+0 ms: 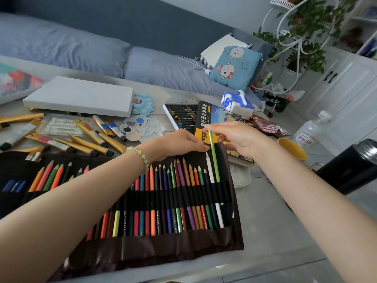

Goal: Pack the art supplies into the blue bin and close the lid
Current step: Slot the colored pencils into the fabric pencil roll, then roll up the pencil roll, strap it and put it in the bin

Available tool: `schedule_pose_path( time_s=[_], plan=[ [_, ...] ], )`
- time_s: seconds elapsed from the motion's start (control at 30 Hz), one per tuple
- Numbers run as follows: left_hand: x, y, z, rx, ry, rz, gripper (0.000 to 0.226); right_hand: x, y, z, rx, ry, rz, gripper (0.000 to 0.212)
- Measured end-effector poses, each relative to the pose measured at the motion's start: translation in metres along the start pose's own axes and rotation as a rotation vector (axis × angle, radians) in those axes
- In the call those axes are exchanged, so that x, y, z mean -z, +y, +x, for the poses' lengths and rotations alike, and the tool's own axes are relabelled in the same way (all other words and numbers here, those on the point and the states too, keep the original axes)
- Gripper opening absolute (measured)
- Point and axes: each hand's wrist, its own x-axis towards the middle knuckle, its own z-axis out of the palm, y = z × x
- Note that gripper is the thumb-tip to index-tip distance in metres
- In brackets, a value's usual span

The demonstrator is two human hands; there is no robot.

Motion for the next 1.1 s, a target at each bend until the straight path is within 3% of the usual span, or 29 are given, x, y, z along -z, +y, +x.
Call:
schedule_pose_path(
  time_s=[0.1,0.43,0.57,0.63,0.73,0.83,0.97,1.1],
  plan=[
    [0.003,0.001,0.001,-0.002,0.006,0.028,0.018,-0.001,-0.003,-0.004,0.044,0.001,-0.033,0.016],
    [0.009,-0.003,0.008,0.065,0.006,-0.042,0.02,0.004,0.014,-0.032,0.298,-0.046,-0.574,0.011],
    [0.009,-0.005,0.009,0.033,0.005,-0.034,0.023,0.005,0.016,-0.036,0.35,-0.069,-0.661,0.011],
    [0.013,-0.006,0.007,0.005,-0.025,-0.036,0.024,0.003,0.017,-0.036,0.402,-0.008,-0.538,0.011],
    [0.023,-0.007,0.002,-0.045,-0.104,-0.065,0.018,0.0,0.022,-0.038,0.301,0.084,0.055,0.026],
    [0.031,-0.006,-0.002,-0.102,-0.071,-0.197,0.009,0.001,0.031,-0.041,0.059,-0.129,0.448,0.043],
    [0.047,-0.003,-0.004,-0.168,0.096,-0.359,0.009,-0.01,0.039,-0.055,-0.037,-0.408,0.369,0.043],
    [0.06,0.0,-0.011,-0.244,0.204,-0.494,0.01,-0.03,0.029,-0.058,-0.039,-0.38,0.335,0.033]
  ],
)
